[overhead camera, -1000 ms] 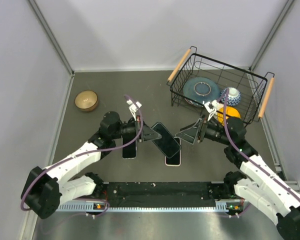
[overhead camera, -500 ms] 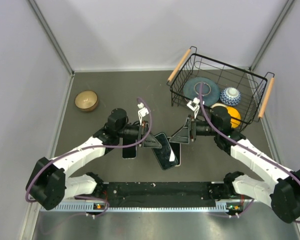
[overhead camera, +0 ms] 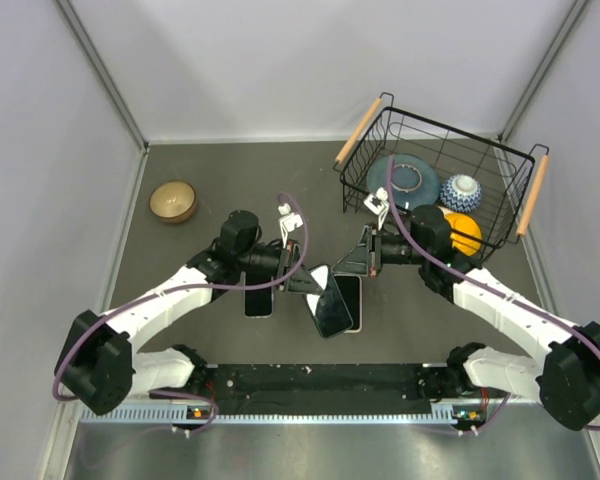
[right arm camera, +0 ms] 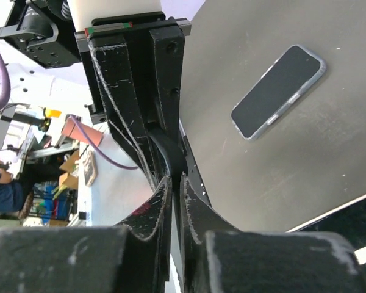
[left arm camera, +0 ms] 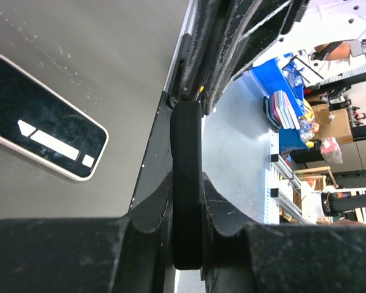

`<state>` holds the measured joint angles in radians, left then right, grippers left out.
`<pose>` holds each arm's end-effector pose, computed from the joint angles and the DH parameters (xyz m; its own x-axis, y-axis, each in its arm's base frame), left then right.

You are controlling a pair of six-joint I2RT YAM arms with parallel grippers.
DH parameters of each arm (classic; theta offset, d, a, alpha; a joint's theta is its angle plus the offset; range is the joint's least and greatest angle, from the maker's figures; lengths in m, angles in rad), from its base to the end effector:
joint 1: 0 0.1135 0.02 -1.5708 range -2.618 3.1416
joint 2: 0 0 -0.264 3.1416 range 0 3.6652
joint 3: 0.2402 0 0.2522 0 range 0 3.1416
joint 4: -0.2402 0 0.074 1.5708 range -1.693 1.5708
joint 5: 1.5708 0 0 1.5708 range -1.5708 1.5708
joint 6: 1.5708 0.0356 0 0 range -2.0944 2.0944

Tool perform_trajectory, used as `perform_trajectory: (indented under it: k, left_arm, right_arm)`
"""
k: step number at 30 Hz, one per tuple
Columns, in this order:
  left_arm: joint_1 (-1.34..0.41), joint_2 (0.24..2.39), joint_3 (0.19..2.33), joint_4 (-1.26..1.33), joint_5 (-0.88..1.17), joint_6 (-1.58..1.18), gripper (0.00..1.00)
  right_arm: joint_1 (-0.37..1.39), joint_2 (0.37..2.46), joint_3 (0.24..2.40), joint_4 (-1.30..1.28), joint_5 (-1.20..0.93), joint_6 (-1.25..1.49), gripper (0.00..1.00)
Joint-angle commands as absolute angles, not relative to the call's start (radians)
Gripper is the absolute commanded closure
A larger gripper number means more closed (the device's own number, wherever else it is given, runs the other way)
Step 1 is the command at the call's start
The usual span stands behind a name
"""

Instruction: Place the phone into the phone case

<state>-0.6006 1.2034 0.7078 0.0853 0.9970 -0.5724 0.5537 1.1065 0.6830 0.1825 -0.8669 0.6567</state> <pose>0.1933 -0.1686 0.2589 -0.7869 0.1827 -0.5894 0.6137 0.1327 -0.7783 0.1933 0.1514 0.2804 -0.7530 -0.0010 -0.6580 -0.6443 0.2043 0.7370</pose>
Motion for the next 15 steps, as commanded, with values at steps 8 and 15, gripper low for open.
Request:
perform_trajectory:
  k: [8,15]
  left_arm:
    - [-0.595,1.27,0.804,-0.071,0.842,-0.473,1.0]
    - [-0.597,1.209,0.811,-0.029,0.896,-0.496,1.0]
  right_arm:
    - [0.618,1.052,0.767,0.253,-0.887,0.693,1.0]
    - [0.618,1.014,0.73,0.121,-0.793,0.6,0.6]
